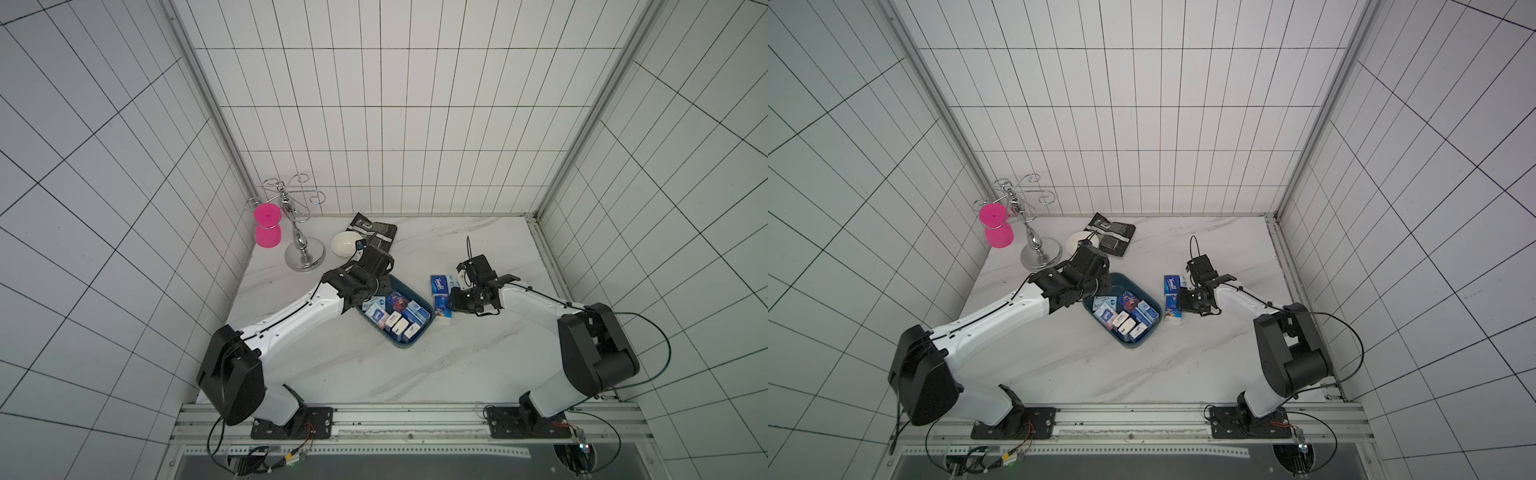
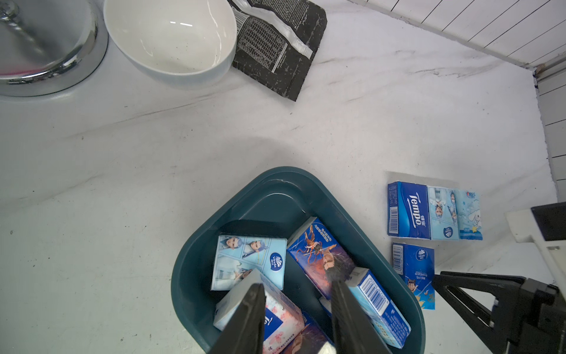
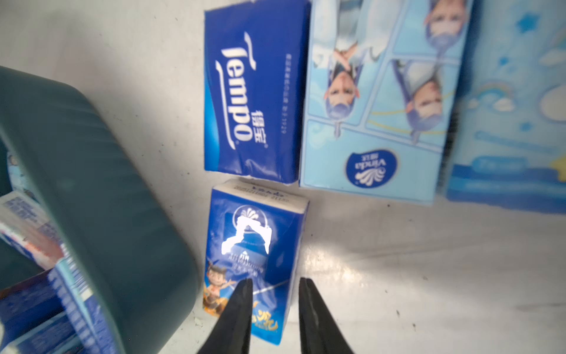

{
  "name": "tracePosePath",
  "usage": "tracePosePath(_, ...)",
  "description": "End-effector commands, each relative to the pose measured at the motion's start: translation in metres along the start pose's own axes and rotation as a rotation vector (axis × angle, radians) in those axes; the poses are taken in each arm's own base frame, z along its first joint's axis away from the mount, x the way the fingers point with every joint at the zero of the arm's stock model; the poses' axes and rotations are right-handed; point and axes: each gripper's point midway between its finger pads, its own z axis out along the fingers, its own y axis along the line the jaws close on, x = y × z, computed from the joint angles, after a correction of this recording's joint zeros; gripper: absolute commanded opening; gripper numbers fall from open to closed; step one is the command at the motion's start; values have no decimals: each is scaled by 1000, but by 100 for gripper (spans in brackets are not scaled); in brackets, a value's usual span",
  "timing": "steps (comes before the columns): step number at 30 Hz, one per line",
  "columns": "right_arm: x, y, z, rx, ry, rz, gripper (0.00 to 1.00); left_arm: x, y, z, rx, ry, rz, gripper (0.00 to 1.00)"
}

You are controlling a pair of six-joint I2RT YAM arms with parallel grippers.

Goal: Take the pocket tissues out of the storage box
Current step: Move the pocket tissues to the center of the board, then pick up the pocket tissues from the storage box.

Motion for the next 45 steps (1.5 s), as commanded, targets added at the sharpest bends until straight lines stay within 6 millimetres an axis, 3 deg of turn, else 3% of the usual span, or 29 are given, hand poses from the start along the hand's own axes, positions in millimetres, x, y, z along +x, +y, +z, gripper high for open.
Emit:
tracePosePath(1, -17, 10, -30, 2, -74, -46, 32, -4, 0, -4, 15, -15, -1, 39)
tracePosePath(8, -16, 31, -61, -26, -113, -114, 34, -4, 0, -5, 16, -16, -1, 39)
tracePosePath(15, 4, 99, -88, -124, -113, -336, 37, -1, 11, 3, -34, 21, -10, 41)
tracePosePath(18, 13, 112, -88, -125, -108, -375, 38, -2, 20, 5, -30, 26, -25, 41)
tracePosePath(20, 14, 111, -87, -109, -116, -373, 39, 1, 22, 7, -37, 40, 18, 41)
tracePosePath(25, 8, 92, -83, -9, -142, -367, 41, 31, 24, 22, -82, 172, 52, 45)
tracePosePath(30, 2, 82, -83, 30, -156, -357, 41, 48, 10, 19, -127, 155, 8, 49)
tracePosePath(36, -2, 77, -92, 30, -189, -342, 42, 71, 9, 43, -190, 249, -55, 50)
tracePosePath(45, 3, 62, -95, 15, -204, -310, 43, 72, 24, 59, -318, 230, 6, 51)
